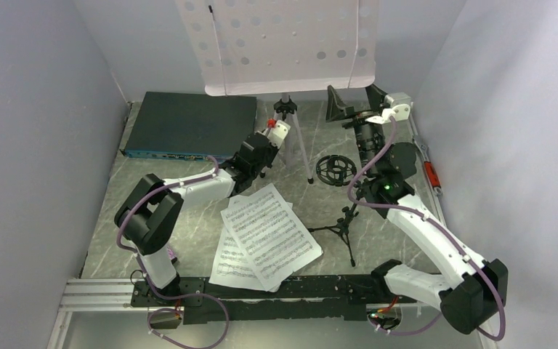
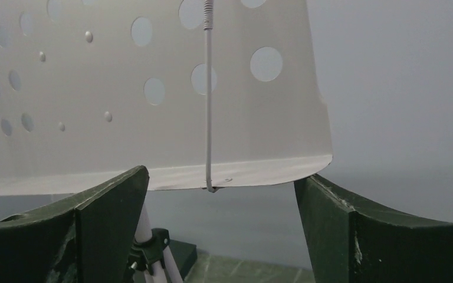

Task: Set up the instrument practice props

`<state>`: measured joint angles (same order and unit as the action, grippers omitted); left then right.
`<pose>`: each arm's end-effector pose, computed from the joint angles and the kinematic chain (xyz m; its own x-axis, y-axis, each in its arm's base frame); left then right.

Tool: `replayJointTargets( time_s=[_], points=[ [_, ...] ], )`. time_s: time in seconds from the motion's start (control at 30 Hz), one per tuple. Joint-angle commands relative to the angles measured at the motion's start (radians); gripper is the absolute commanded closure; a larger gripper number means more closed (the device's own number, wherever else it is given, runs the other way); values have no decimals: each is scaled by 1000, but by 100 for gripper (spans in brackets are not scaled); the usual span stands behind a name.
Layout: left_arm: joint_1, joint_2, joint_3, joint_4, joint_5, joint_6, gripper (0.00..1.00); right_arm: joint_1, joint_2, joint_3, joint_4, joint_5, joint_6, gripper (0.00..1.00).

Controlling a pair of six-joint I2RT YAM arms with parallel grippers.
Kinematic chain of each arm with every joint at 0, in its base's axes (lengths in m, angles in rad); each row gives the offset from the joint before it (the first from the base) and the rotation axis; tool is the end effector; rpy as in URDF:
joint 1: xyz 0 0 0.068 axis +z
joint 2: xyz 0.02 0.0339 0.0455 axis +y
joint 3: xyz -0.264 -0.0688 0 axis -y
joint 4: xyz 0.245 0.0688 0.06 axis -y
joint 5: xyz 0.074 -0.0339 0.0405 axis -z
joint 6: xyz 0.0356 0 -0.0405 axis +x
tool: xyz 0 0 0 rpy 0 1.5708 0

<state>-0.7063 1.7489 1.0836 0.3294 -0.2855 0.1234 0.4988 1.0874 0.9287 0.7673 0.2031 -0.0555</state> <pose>0.3098 -0.2511 0.2336 -0.1971 0.3234 -0.9255 0.4481 0.8694 0.2083 0.2125 0.1076 0.4300 0.5192 0.2210 -0.8256 -0.2949 0.9530 0.0696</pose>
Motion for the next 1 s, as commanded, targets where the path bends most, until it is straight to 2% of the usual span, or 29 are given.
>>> replayJointTargets(
  time_s=[0.0, 0.2, 0.67, 0.83, 0.97],
  points=[
    [-10, 58, -20, -258, -53, 142, 97, -11, -107, -20, -48, -4, 20, 1],
    [-10, 60, 7, -299, -45, 115, 97, -15, -222, -91, -263, 44, 66, 1],
    [-11, 62, 12, -301, -50, 142, 97, -61, -349, -252, -498, 9, 183, 1],
    [-11, 48, -9, -286, -29, 137, 97, -130, -333, -292, -495, -72, 271, 1],
    [-14, 38, -22, -279, -15, 140, 97, -228, -291, -290, -475, -210, 337, 1]
  ],
)
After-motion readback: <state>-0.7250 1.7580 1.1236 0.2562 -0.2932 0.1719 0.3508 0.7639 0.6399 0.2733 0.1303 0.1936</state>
